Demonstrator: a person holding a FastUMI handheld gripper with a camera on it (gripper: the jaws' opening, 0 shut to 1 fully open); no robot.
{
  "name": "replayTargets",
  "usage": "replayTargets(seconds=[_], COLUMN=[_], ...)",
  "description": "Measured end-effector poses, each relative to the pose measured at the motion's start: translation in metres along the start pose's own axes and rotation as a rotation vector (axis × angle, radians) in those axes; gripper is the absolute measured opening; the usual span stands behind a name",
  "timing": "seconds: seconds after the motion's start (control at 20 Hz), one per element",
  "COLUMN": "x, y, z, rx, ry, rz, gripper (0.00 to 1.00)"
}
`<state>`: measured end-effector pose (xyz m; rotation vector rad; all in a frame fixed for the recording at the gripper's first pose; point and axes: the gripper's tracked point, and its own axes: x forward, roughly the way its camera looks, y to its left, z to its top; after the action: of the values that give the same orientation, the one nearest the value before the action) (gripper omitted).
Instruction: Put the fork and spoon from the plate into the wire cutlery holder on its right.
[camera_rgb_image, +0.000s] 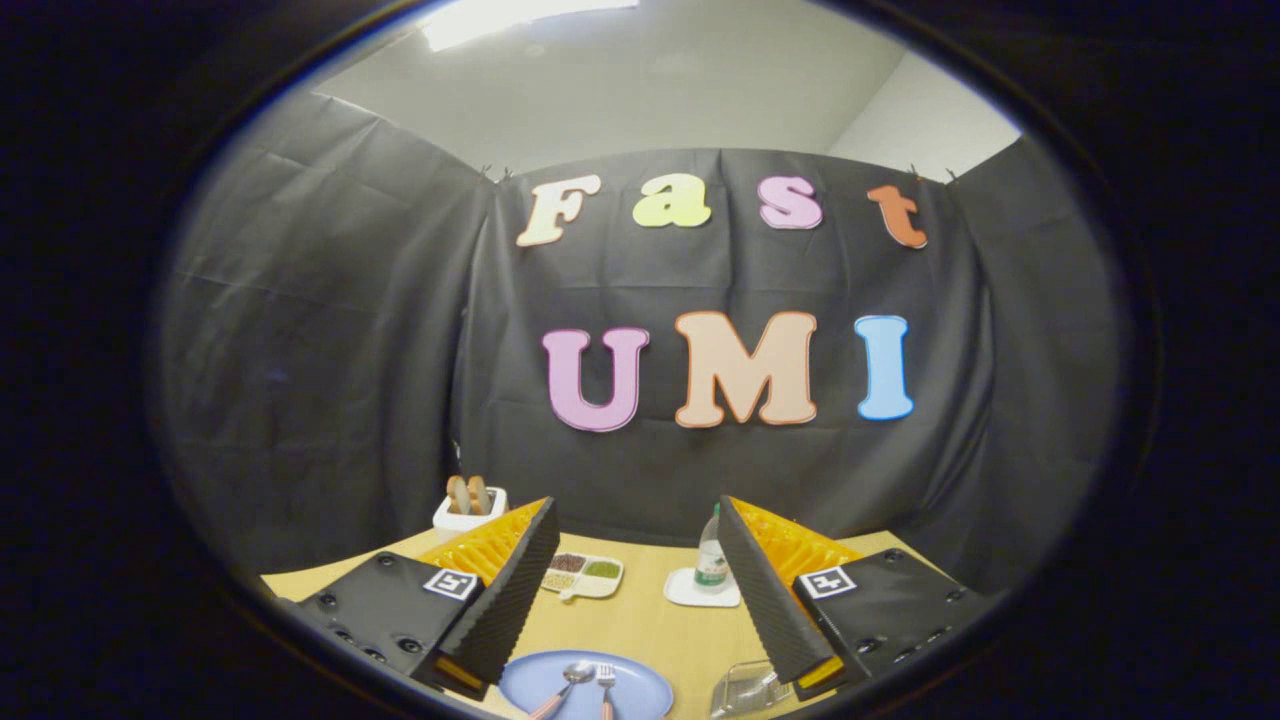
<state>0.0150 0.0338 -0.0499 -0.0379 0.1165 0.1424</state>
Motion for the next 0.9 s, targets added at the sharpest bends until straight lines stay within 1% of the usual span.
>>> replayTargets(seconds=[0.5,0.9], x=[0.002,-0.005], y=[0.011,0.017], z=[-0.097,-0.163], rx=[-0.042,-0.059], ry=[0.234,0.39], rz=[0.051,0.088], gripper=[1.0,1.0])
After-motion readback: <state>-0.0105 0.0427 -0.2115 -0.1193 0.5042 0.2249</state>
